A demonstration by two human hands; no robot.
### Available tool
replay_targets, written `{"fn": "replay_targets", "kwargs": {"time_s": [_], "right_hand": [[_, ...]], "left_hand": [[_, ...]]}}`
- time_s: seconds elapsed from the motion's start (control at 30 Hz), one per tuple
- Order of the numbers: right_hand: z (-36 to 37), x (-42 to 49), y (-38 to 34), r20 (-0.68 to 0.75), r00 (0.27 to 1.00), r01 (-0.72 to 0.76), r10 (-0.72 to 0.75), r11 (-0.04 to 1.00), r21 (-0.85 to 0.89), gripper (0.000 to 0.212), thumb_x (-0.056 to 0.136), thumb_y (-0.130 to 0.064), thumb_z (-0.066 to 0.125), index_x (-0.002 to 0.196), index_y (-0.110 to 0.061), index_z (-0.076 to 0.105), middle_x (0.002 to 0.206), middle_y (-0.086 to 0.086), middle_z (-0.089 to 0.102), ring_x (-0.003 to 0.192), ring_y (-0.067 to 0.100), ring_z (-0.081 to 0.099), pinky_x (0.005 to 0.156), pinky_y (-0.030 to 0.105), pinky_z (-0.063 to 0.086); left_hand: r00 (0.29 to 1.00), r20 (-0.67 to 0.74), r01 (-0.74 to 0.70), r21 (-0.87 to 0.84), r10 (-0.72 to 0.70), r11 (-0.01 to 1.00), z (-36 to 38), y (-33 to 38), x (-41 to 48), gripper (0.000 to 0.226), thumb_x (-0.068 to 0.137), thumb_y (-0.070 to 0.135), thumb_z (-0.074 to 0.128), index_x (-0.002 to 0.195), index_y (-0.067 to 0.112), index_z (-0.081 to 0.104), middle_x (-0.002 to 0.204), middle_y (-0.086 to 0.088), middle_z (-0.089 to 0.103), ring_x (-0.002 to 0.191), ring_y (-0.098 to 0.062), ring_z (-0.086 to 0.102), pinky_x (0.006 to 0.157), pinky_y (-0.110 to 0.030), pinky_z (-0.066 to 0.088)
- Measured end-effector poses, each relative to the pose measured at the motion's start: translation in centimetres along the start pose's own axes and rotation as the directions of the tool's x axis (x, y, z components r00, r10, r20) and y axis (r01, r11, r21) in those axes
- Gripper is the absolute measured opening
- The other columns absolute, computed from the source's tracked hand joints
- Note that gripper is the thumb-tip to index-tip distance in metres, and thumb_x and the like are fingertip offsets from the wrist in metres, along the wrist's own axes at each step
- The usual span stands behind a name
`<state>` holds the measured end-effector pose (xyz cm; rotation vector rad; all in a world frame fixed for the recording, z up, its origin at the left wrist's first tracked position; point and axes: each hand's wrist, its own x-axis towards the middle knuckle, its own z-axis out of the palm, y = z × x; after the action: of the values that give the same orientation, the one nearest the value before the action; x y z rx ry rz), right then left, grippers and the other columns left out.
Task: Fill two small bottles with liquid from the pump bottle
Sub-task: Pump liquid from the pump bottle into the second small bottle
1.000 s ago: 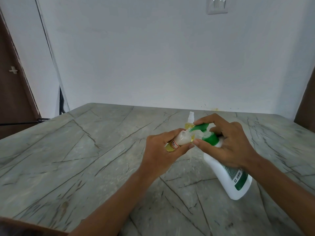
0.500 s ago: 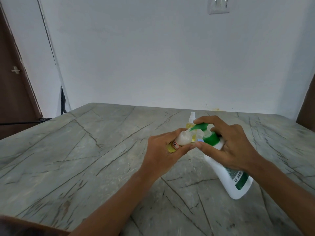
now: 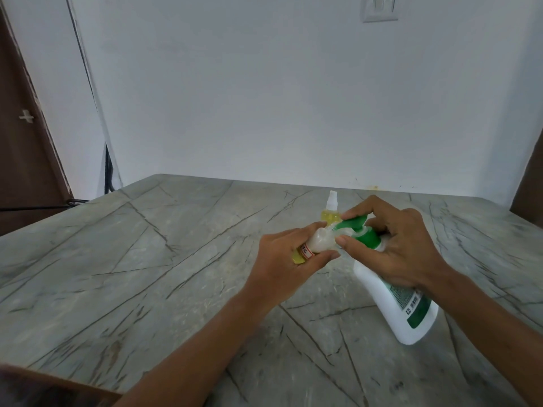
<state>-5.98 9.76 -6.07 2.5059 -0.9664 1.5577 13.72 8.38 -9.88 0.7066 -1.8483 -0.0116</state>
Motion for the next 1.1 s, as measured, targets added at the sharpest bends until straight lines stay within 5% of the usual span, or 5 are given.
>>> {"fn": "replay_targets", "kwargs": {"time_s": [0.4,0.53,0.63,0.77,1.1], "right_hand": [[0.11,-0.27,0.41,0.054,0.998,0.037,-0.035,0.998,-0.043,0.044,0.086,-0.048,0.060,0.123,-0.025,0.054,0.068,-0.019,0.062,0.051,0.005,0.058,0.052,0.033,0.054],[0.02,-0.28,0.38,0.063,0.998,0.030,-0.029,1.000,-0.009,0.048,0.085,-0.048,0.061,0.127,-0.026,0.050,0.064,-0.017,0.062,0.049,0.006,0.057,0.047,0.019,0.047],[0.10,-0.25,0.38,0.055,0.998,0.035,-0.034,0.999,-0.029,0.043,0.085,-0.051,0.060,0.122,-0.029,0.053,0.071,-0.010,0.066,0.051,0.008,0.059,0.049,0.030,0.052],[0.11,0.06,0.01,0.035,0.999,0.025,-0.024,1.000,-0.017,0.040,0.083,-0.049,0.063,0.115,-0.026,0.056,0.067,-0.019,0.063,0.047,0.008,0.057,0.044,0.011,0.039],[0.19,0.07,-0.01,0.002,1.000,0.013,-0.013,1.000,0.006,0.027,0.081,-0.043,0.065,0.101,-0.024,0.061,0.064,-0.008,0.068,0.050,0.004,0.060,0.044,0.010,0.041]], "left_hand": [[1.000,-0.027,0.008,-0.011,-0.008,1.000,-0.07,0.13,0.20,0.043,0.079,0.035,0.075,0.116,0.014,0.067,0.089,0.008,0.072,0.074,-0.003,0.064,0.064,-0.005,0.047],[1.000,-0.029,0.000,-0.007,0.000,1.000,0.01,0.10,0.17,0.043,0.080,0.036,0.074,0.115,0.012,0.067,0.087,0.007,0.072,0.071,-0.003,0.064,0.062,-0.006,0.047],[1.000,-0.029,-0.008,-0.006,0.008,1.000,-0.02,0.09,0.16,0.043,0.080,0.035,0.074,0.115,0.011,0.067,0.086,0.007,0.072,0.071,-0.002,0.063,0.062,-0.005,0.046],[0.999,-0.040,-0.027,-0.004,0.027,1.000,0.03,0.20,0.18,0.042,0.081,0.034,0.072,0.114,0.009,0.067,0.084,0.006,0.072,0.069,-0.004,0.063,0.060,-0.006,0.047],[0.998,0.005,-0.069,0.045,0.069,0.997,0.19,-0.19,-0.12,0.046,0.083,0.037,0.071,0.116,0.006,0.066,0.089,0.001,0.072,0.067,-0.004,0.063,0.060,-0.013,0.052]]}}
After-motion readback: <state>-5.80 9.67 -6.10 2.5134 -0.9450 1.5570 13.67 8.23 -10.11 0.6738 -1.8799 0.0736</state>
